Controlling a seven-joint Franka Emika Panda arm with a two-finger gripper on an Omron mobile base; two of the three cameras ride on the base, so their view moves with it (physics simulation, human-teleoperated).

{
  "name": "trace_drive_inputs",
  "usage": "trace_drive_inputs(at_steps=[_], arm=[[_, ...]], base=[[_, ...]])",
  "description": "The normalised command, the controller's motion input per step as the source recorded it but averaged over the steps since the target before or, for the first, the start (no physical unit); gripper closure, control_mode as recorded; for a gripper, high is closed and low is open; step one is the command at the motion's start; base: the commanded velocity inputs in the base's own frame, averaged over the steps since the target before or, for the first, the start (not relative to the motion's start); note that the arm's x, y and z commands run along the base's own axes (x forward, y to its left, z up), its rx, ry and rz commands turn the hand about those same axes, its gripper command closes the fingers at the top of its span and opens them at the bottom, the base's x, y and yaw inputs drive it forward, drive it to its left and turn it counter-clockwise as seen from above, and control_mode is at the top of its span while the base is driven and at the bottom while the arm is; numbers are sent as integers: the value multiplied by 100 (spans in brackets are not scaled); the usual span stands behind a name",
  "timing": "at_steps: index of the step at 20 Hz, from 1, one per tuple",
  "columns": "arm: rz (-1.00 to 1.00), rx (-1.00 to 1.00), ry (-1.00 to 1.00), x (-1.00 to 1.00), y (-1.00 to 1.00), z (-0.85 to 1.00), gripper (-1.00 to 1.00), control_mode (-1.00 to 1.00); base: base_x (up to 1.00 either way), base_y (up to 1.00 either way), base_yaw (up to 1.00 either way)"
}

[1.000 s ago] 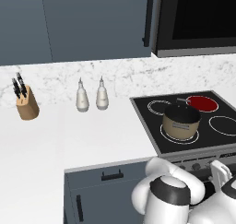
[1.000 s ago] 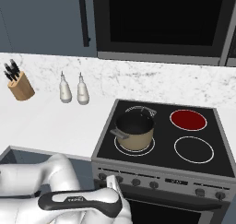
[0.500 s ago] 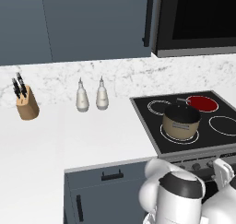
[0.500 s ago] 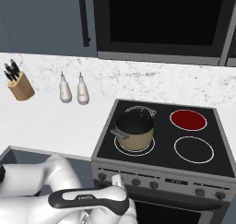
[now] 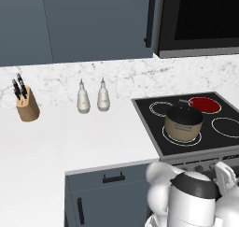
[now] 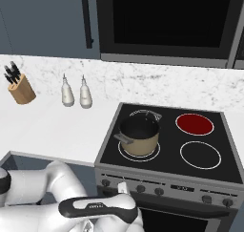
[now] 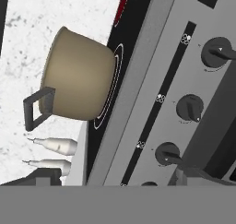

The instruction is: Turn off the rear right burner of the stove.

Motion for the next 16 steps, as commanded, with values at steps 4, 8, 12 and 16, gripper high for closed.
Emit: trace_drive_inputs(at_steps=[4,8,12,16], arm=[[0,0,-3,17,0,-18,-100,-100],[0,0,-2,21,0,-17,-100,-100],[0,0,-2,18,0,-19,-100,-100],[1,0,-2,11,-9,-23,-100,-100]], base=[[0,0,0],[0,0,0],[0,0,0],[0,0,0]])
